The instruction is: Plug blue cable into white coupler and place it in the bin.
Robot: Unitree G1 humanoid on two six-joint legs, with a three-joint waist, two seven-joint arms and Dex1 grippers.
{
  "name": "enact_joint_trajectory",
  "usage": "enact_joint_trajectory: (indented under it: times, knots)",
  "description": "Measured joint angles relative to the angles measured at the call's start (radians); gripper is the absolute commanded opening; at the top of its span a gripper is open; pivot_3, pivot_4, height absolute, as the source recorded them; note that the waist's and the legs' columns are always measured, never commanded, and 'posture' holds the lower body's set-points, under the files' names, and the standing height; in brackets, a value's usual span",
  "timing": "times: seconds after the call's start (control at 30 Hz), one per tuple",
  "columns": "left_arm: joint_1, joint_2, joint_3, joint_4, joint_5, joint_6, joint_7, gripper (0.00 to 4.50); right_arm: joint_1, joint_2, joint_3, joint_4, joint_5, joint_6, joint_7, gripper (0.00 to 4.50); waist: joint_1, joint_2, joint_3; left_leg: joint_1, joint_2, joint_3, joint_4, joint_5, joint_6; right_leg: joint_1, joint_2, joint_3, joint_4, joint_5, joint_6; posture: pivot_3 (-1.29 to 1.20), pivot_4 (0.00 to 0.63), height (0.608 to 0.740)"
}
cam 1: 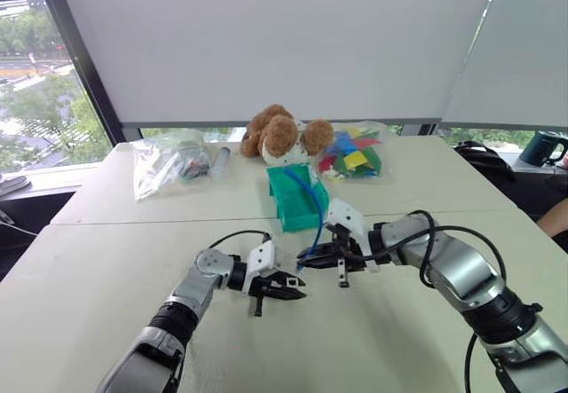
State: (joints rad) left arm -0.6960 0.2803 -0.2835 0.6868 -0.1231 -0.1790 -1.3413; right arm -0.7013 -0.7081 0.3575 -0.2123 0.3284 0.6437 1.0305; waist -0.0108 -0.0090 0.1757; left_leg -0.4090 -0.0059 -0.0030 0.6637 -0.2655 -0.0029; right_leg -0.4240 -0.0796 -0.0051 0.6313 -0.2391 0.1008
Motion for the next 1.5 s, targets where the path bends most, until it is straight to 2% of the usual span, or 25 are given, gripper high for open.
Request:
enact_joint_trajectory:
  times: [0.33, 0.83, 0.97, 1.1, 1.23, 1.33, 1.5]
  knots:
    - [-0.025, -0.013, 0.000, 0.043, 0.025, -0.047, -0.009, 0.42, -0.009, 0.033, 0.066, 0.041, -0.081, -0.043, 0.059, 0.00, 0.002, 0.000, 0.000, 0.000, 0.001, 0.000, 0.001, 0.000, 0.000, 0.000, -0.001, 0.000, 0.000, 0.000, 0.000, 0.00, 0.150, 0.740]
    - [-0.025, -0.018, 0.001, 0.044, 0.042, -0.056, -0.008, 0.42, -0.019, 0.037, 0.097, 0.061, -0.202, -0.136, 0.112, 0.00, 0.003, 0.000, 0.000, 0.000, 0.000, -0.001, 0.002, 0.000, 0.000, 0.001, -0.001, 0.000, 0.000, 0.000, 0.000, 0.00, 0.150, 0.740]
    - [-0.025, -0.020, 0.002, 0.046, 0.048, -0.069, -0.006, 0.42, -0.057, 0.041, 0.126, 0.061, -0.221, -0.105, 0.151, 0.00, 0.003, 0.000, -0.001, 0.000, 0.000, -0.001, 0.002, 0.000, 0.000, 0.002, -0.001, 0.000, 0.000, 0.000, 0.000, 0.00, 0.150, 0.740]
    - [-0.025, -0.022, 0.003, 0.050, 0.049, -0.073, -0.004, 0.42, -0.084, 0.093, 0.152, 0.077, -0.241, -0.053, 0.163, 0.00, 0.002, 0.000, -0.002, 0.001, 0.000, -0.001, 0.002, 0.000, 0.000, 0.002, -0.001, 0.000, 0.001, 0.000, 0.000, 0.00, 0.150, 0.740]
    - [-0.024, -0.019, 0.003, 0.055, 0.050, -0.071, -0.003, 0.42, -0.098, 0.127, 0.172, 0.109, -0.286, -0.063, 0.173, 0.00, -0.002, -0.002, -0.005, 0.004, 0.000, -0.001, 0.002, 0.000, 0.000, 0.006, 0.000, 0.000, 0.001, 0.000, 0.000, 0.00, 0.150, 0.740]
    - [-0.014, -0.015, 0.003, 0.057, 0.054, -0.062, 0.011, 0.42, -0.098, 0.157, 0.185, 0.156, -0.324, -0.101, 0.183, 0.00, -0.006, -0.003, -0.007, 0.020, 0.001, -0.001, -0.002, -0.001, 0.001, 0.019, 0.001, 0.000, -0.001, 0.000, 0.000, 0.00, 0.150, 0.740]
    - [-0.001, -0.007, 0.003, 0.054, 0.055, -0.040, 0.030, 0.42, -0.094, 0.175, 0.185, 0.218, -0.346, -0.170, 0.193, 0.00, -0.008, -0.004, -0.019, 0.022, 0.003, -0.002, -0.002, -0.001, 0.001, 0.021, 0.002, -0.001, -0.001, -0.002, -0.003, 0.00, 0.150, 0.740]
